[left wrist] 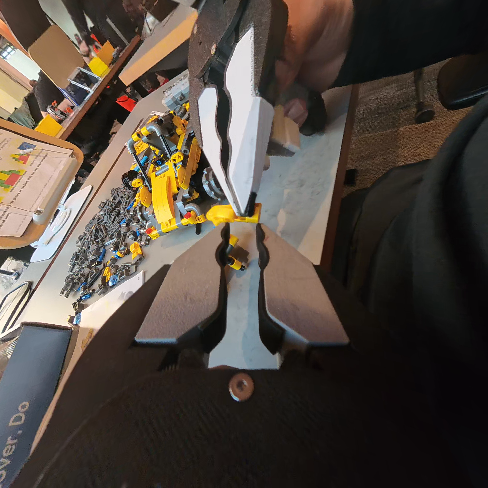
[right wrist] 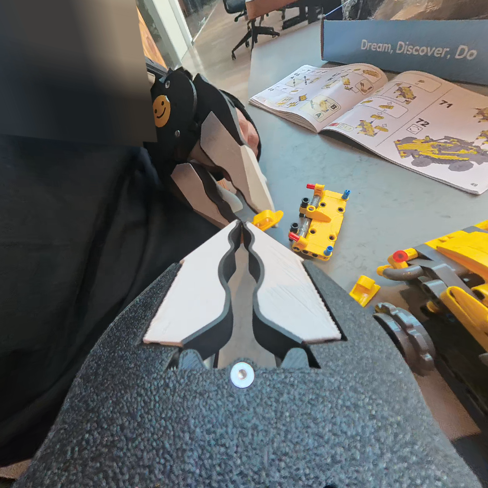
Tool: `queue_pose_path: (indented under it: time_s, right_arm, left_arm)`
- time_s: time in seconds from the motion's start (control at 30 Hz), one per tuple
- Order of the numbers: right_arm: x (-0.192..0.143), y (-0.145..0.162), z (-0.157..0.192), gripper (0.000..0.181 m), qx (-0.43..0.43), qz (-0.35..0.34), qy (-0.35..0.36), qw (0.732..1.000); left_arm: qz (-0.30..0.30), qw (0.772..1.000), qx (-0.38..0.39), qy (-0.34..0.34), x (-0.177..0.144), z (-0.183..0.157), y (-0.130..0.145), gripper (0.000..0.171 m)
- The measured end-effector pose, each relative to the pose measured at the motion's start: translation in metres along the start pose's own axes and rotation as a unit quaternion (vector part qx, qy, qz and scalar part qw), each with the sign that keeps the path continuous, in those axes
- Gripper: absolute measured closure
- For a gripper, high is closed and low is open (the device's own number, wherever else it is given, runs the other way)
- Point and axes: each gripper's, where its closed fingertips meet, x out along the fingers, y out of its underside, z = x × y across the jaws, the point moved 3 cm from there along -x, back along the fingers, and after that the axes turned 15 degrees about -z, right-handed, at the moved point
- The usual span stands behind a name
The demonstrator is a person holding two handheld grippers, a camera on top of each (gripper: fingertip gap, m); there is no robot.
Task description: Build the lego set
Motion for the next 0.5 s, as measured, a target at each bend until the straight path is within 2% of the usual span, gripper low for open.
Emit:
queue_pose_path:
  time_s: [0.13, 0.23, 0.3, 0.4, 0.5]
  right_arm:
    - [0.002, 0.003, -0.008, 0.181, 0.033, 0.000, 0.012, 0.999]
    - [0.003, 0.002, -0.011, 0.181, 0.063, -0.005, 0.016, 0.998]
    - [-0.001, 0.006, -0.018, 0.181, 0.052, 0.015, 0.044, 0.998]
    - [-0.029, 0.009, -0.026, 0.173, -0.018, 0.063, 0.101, 0.993]
    - [-0.074, 0.010, -0.034, 0.166, -0.052, 0.105, 0.166, 0.979]
  left_arm:
    - [0.003, 1.000, 0.006, -0.004, 0.003, 0.000, 0.001, 0.161]
    - [0.006, 1.000, 0.005, -0.011, 0.003, 0.002, 0.002, 0.158]
    - [0.019, 1.000, 0.004, -0.010, 0.002, 0.003, 0.007, 0.160]
    - [0.037, 0.999, -0.006, -0.001, -0.001, 0.006, 0.014, 0.159]
    - [0.034, 0.999, -0.018, 0.005, -0.003, 0.006, 0.014, 0.159]
